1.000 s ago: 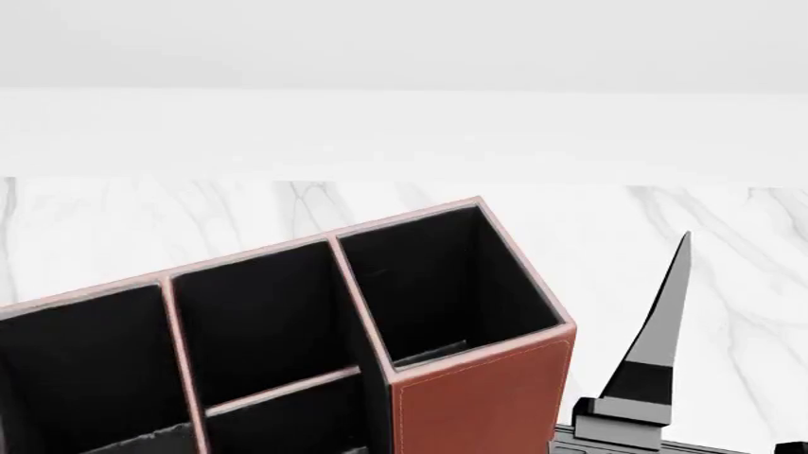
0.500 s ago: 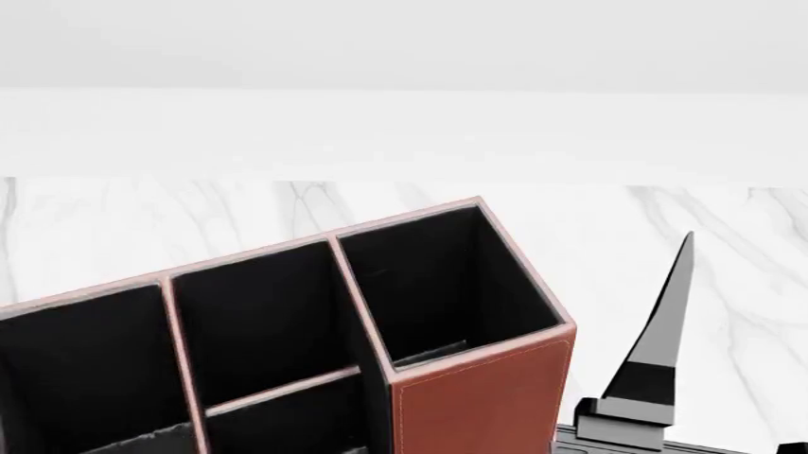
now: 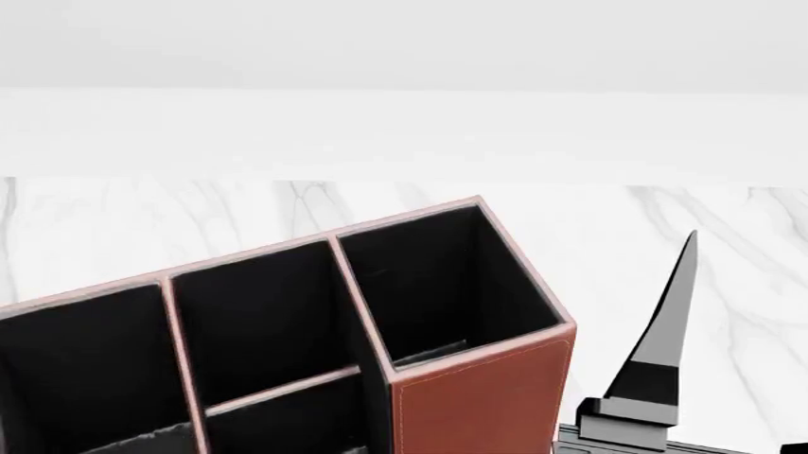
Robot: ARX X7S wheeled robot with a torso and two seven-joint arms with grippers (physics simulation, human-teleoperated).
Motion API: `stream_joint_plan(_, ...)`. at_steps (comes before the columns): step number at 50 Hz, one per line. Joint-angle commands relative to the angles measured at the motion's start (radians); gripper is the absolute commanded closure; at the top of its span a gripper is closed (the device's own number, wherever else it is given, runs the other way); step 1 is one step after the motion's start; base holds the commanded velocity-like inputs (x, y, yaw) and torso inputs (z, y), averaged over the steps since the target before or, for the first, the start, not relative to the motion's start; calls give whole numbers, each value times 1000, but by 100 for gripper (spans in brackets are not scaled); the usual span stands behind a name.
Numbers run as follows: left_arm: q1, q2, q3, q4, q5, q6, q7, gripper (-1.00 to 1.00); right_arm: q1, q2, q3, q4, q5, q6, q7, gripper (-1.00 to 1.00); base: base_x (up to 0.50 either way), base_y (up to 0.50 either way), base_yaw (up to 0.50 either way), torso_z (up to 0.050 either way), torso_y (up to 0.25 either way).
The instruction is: Pick up the book and place it in the front compartment of the caddy.
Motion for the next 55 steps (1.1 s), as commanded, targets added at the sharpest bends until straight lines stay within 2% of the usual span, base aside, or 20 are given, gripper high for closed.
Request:
stream_joint_plan(1, -203, -9, -127, -10, -156, -89, -7, 100, 4, 4, -7, 1, 1, -2, 4, -100, 0, 0, 0, 0, 0)
stream_joint_plan(12, -426, -5, -191, -89, -267, -165, 33, 100, 5, 7, -16, 3, -5, -7, 5, -100, 0, 0, 0, 0, 1)
stream_joint_plan(15, -508, 6, -194, -132, -265, -184, 89, 100, 9, 7, -22, 3, -7, -5, 5, -100, 0, 0, 0, 0, 0)
stream_joint_plan(17, -565, 13, -179, -164, -219, -186, 149, 100, 11, 10, -24, 0, -5, -1, 7, -100, 0, 0, 0, 0, 0)
stream_joint_plan(20, -610, 25, -173, -207, -192, -188, 169, 100, 15, 15, -21, -4, 2, 2, 11, -100, 0, 0, 0, 0, 3)
stream_joint_plan(29, -749, 53, -108, -261, -87, -160, 336, 100, 8, 22, -14, -6, 8, -9, 18, -100, 0, 0, 0, 0, 0)
stream_joint_plan(44, -857, 101, 3, -415, 68, -140, 409, 100, -3, 41, 4, -13, 22, -22, 35, -100, 0, 0, 0, 0, 1)
stream_joint_plan(47, -869, 121, 4, -469, 69, -171, 388, 100, -5, 45, 6, -14, 23, -25, 38, -100, 0, 0, 0, 0, 0)
stream_joint_plan(48, -859, 131, -32, -496, 59, -191, 330, 100, -6, 46, 6, -15, 24, -25, 39, -100, 0, 0, 0, 0, 0)
stream_joint_plan(55, -889, 147, 31, -570, 111, -175, 374, 100, -11, 55, 13, -14, 31, -34, 44, -100, 0, 0, 0, 0, 1)
